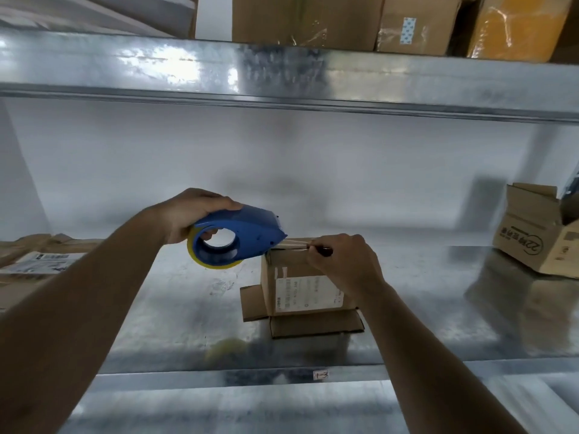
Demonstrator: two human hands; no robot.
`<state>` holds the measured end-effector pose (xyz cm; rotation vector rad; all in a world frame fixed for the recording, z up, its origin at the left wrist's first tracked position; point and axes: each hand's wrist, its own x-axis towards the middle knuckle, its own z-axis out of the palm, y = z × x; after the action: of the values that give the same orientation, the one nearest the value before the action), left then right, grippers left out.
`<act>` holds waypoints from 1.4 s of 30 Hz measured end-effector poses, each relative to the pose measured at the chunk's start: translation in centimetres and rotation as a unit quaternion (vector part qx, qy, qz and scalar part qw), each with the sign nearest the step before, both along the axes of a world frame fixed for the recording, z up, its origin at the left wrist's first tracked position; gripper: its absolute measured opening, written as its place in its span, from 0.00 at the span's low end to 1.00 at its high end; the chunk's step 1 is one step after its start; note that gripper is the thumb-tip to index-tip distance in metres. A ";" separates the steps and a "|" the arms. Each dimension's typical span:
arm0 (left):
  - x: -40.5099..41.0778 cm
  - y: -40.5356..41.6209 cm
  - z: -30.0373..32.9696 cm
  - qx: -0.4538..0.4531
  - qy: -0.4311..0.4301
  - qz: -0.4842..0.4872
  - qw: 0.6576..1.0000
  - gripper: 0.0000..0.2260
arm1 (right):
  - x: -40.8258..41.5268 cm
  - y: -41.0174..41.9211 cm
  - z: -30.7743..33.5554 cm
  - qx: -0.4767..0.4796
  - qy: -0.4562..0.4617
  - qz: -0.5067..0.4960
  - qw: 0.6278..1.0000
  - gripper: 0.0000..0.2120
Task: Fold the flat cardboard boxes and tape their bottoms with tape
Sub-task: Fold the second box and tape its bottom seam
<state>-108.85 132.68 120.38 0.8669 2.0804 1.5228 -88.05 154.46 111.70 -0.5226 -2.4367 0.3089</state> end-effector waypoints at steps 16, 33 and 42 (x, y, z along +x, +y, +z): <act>-1.4 -4.9 -2.4 0.024 -0.045 0.034 0.998 0.11 | -0.5 -1.7 2.0 -0.029 -0.064 -0.048 0.996 0.07; -1.8 -5.5 -7.4 0.086 -0.076 0.023 0.993 0.07 | -5.1 -5.7 3.1 -0.081 -0.155 -0.206 0.963 0.46; -1.9 -5.3 -10.2 0.110 -0.095 0.014 0.989 0.09 | -6.1 -6.5 3.8 -0.117 -0.177 -0.200 0.957 0.43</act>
<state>-110.76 127.38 110.19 0.7378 1.8210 1.8012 -94.11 147.91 115.54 -1.2494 -2.5624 0.3573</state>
